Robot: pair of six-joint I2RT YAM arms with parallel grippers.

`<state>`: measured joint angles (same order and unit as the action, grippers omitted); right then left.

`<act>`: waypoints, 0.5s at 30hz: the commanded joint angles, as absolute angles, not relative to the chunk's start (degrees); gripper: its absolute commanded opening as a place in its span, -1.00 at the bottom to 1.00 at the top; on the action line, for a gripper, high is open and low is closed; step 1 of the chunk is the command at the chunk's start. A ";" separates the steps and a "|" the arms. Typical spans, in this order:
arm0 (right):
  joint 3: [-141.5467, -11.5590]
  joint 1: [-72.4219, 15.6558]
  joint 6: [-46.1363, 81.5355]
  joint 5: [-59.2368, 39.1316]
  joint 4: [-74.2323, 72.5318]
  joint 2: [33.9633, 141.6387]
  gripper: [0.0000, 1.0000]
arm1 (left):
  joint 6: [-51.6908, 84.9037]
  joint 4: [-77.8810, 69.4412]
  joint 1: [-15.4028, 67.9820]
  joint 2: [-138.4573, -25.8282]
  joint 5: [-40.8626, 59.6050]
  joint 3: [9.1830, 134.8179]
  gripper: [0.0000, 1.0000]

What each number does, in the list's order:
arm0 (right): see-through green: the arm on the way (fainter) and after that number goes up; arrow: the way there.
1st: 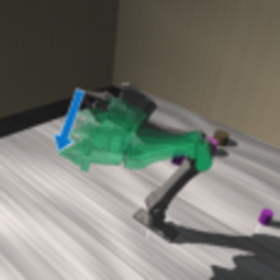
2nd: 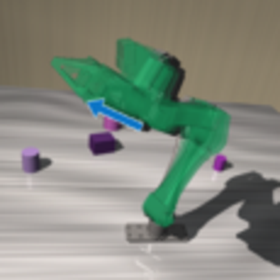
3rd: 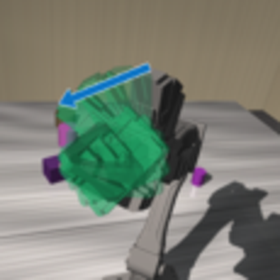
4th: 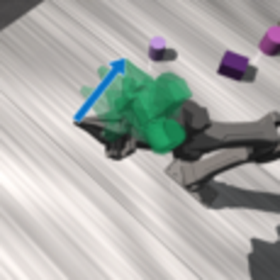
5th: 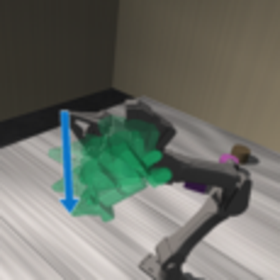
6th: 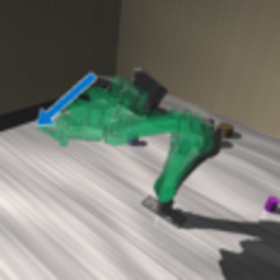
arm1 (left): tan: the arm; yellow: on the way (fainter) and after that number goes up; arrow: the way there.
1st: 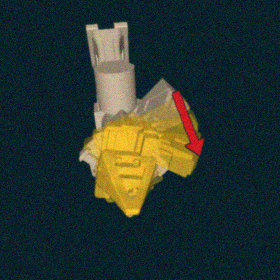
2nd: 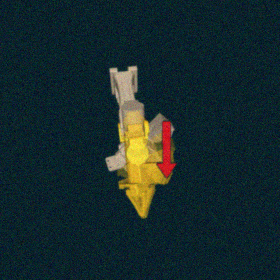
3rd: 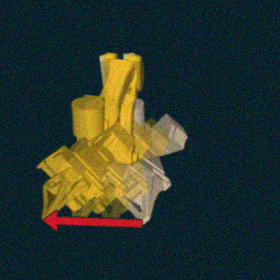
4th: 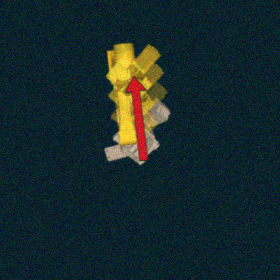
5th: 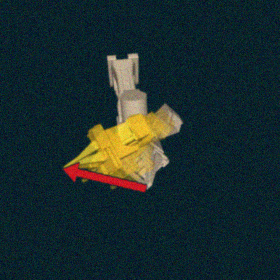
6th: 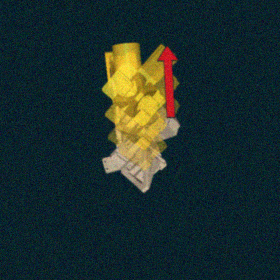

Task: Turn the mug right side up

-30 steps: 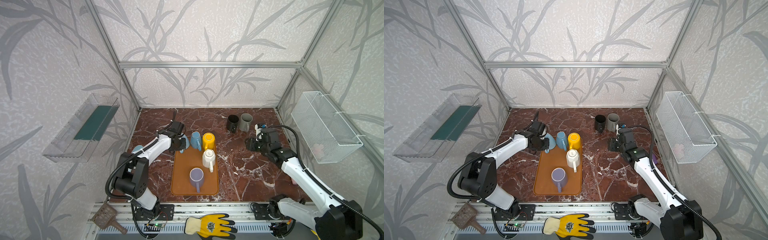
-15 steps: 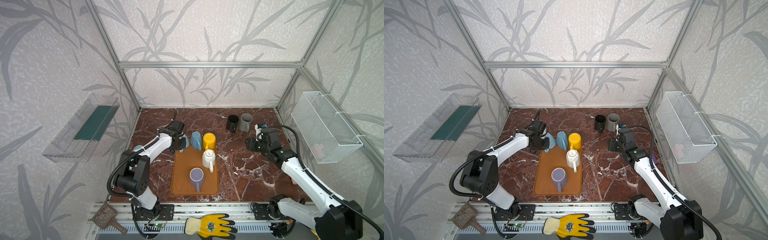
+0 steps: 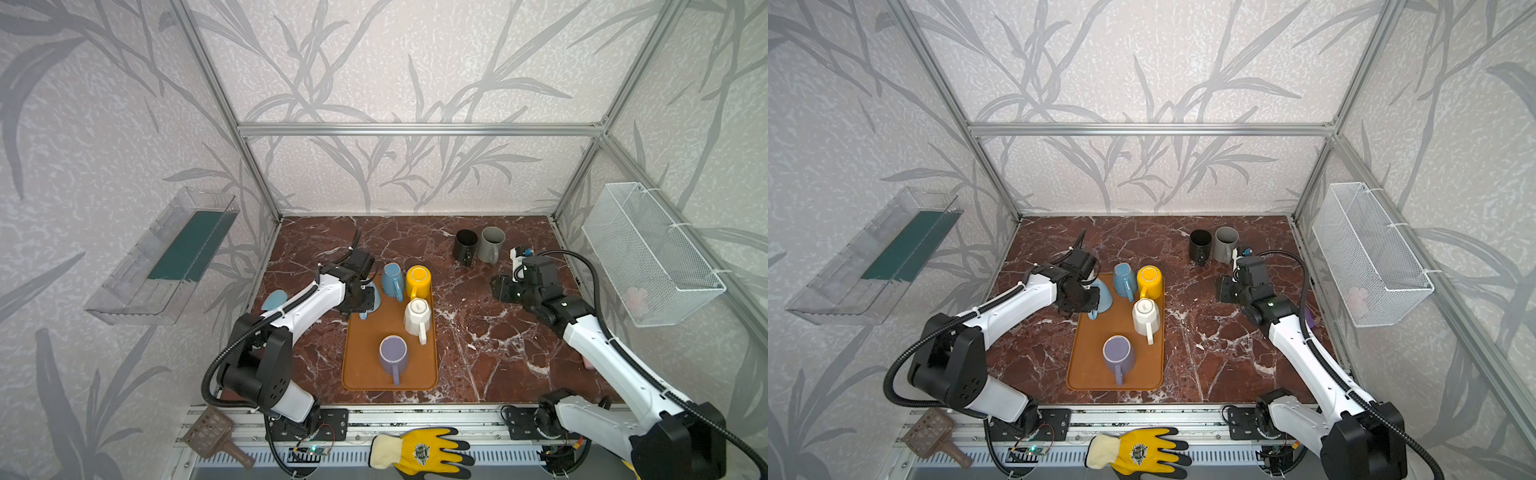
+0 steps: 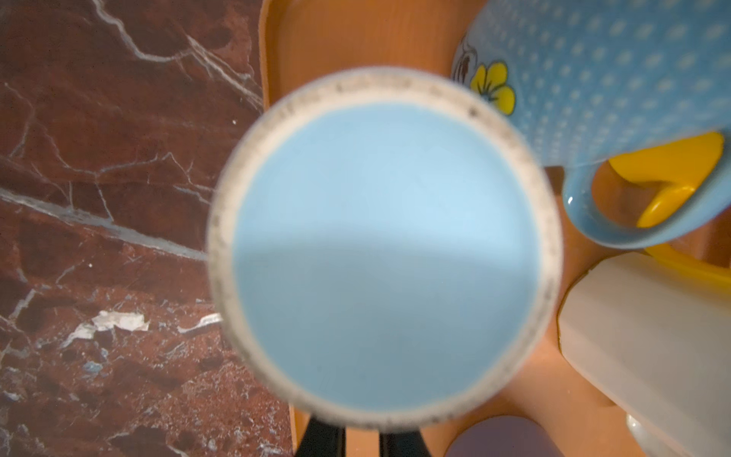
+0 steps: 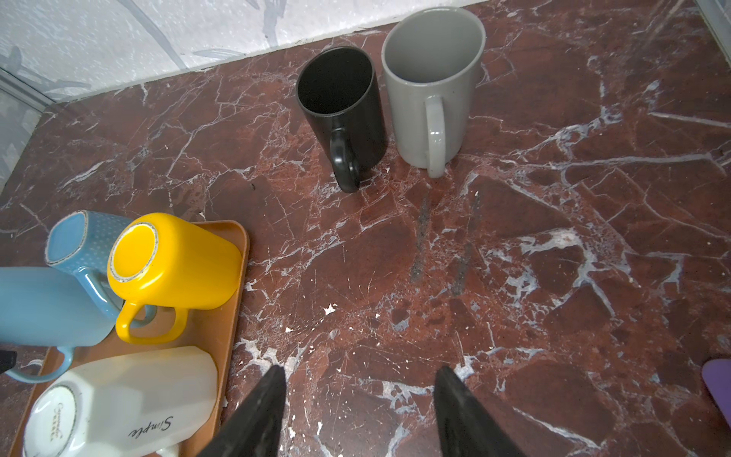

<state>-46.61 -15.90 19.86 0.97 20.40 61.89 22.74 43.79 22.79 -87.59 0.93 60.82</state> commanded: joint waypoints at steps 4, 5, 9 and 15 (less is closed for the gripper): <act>-45.88 -15.69 19.88 0.70 20.11 60.21 0.21 | 23.99 47.33 23.72 -86.85 0.30 60.64 -0.78; -45.88 -15.65 19.87 0.70 20.12 60.14 0.20 | 23.99 47.22 23.89 -87.14 0.35 60.64 -0.74; -45.92 -15.72 19.87 0.87 20.31 59.86 0.21 | 23.97 46.90 24.41 -88.82 0.60 60.82 -0.58; -45.89 -15.64 19.84 1.03 20.30 60.03 0.21 | 24.17 46.19 24.61 -90.08 0.62 60.83 -0.50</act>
<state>-46.37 -15.88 19.88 0.97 20.43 61.01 23.64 45.41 24.38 -89.45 1.10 60.80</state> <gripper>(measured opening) 0.604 0.248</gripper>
